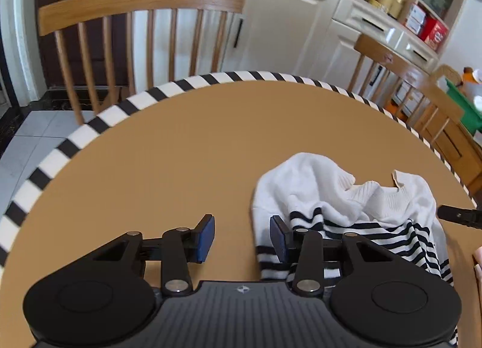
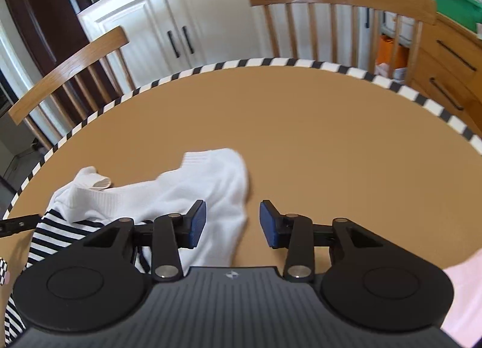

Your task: Fold clothes

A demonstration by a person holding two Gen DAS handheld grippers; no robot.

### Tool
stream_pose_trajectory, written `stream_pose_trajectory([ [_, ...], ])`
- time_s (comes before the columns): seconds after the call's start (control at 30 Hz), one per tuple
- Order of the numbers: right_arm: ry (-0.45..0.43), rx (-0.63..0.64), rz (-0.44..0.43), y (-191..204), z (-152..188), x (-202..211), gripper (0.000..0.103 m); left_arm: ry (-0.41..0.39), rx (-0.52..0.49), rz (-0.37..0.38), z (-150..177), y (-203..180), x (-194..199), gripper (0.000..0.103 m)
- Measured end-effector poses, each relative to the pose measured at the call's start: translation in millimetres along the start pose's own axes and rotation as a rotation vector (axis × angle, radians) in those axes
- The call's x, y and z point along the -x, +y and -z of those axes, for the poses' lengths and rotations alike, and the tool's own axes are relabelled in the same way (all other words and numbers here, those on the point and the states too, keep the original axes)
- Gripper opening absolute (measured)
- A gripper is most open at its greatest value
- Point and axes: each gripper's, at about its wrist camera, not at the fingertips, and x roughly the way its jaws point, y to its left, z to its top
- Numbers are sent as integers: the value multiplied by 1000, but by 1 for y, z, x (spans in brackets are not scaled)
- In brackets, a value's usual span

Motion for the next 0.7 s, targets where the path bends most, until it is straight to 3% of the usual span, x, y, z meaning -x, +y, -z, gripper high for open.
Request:
stream_pose_trajectory([
  [0.07,16,31,2,8,4,-7,39,6,-9,24,-1,-9,-3,36],
  [0.1,20,56,10,13,6,-10,34,16,-21,30,-1,-13,-5,19],
  [0.13,9,92,26,19,7,-13,17,25,-32,37,-1,-16,-7,7],
  [0.17,15,120,32,22,9,-14,2,27,-45,40,-1,-19,-7,3],
  [0.27,-12,145,55,25,3,-6,2,-15,-94,33,-6,-24,2,3],
  [0.33,-80,173,81,22,-8,12,2,-50,-131,16,-16,-23,9,2],
  [0.5,-278,236,147,14,-42,63,2,-29,-195,-44,-31,-16,6,2],
  [0.53,-281,248,172,12,-46,65,2,-24,-208,-56,-34,-14,5,3],
  [0.57,-238,260,193,9,-48,58,2,-20,-221,-68,-37,-13,4,3],
  [0.7,101,290,219,-10,-31,0,4,-3,-273,-116,-50,-7,2,3],
])
